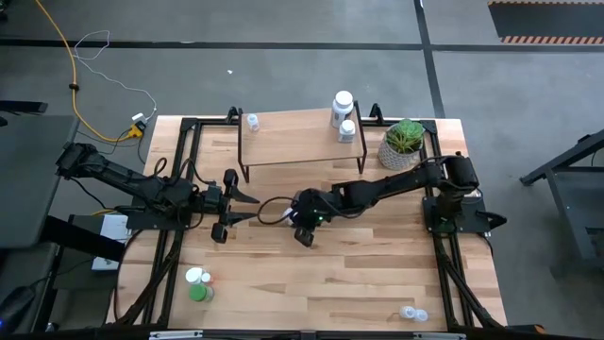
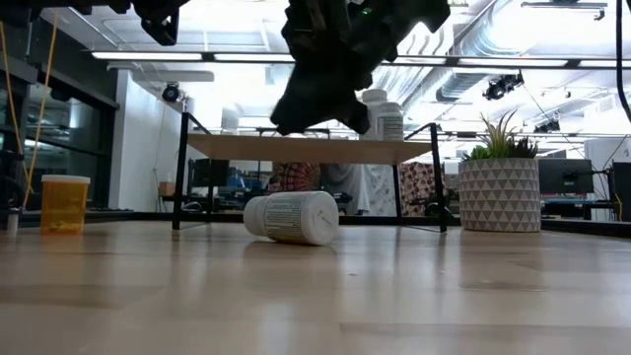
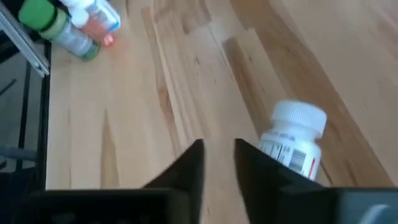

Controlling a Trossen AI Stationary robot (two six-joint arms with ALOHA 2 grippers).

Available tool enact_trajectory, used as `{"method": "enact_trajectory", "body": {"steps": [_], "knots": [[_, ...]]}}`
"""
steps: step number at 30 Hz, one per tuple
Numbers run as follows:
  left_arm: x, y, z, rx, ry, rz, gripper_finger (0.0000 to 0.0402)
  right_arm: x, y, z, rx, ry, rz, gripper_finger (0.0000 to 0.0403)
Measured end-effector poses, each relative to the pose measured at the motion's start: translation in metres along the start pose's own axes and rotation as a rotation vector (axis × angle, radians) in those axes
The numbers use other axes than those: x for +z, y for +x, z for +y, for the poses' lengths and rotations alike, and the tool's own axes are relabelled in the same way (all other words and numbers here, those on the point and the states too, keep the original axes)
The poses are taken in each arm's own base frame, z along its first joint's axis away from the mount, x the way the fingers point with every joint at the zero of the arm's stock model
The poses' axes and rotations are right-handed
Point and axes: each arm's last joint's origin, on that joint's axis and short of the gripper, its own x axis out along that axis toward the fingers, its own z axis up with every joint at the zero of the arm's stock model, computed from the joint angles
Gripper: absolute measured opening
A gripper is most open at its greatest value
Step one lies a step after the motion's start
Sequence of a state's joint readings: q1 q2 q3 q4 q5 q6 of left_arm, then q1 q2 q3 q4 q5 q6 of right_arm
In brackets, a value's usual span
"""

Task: Pick and place medicine bottles onto shelf by color
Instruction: Put the right white pill bottle on the shelf

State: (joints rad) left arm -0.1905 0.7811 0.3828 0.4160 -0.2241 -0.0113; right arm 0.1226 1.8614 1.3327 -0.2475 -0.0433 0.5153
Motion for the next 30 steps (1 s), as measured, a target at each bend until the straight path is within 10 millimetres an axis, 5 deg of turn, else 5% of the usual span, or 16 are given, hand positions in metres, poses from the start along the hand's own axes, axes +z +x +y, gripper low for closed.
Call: {"method": "enact_trajectory", "body": {"steps": [8, 12, 19, 30], "knots": [[0.000, 0.000, 0.000, 0.000, 0.006, 0.000, 0.0149, 0.004, 0.000, 0.017, -0.010, -0.273, -0.136, 0.0258], [0.000, 0.000, 0.000, 0.000, 0.005, 0.000, 0.0149, 0.009, -0.007, 0.025, -0.107, -0.308, -0.148, 0.0313], [0.000, 0.000, 0.000, 0.000, 0.004, 0.000, 0.0149, 0.036, -0.012, 0.013, -0.251, -0.085, -0.079, 0.0328], [0.000, 0.000, 0.000, 0.000, 0.007, 0.000, 0.0149, 0.037, 0.024, -0.027, -0.268, 0.042, 0.090, 0.0328]]}}
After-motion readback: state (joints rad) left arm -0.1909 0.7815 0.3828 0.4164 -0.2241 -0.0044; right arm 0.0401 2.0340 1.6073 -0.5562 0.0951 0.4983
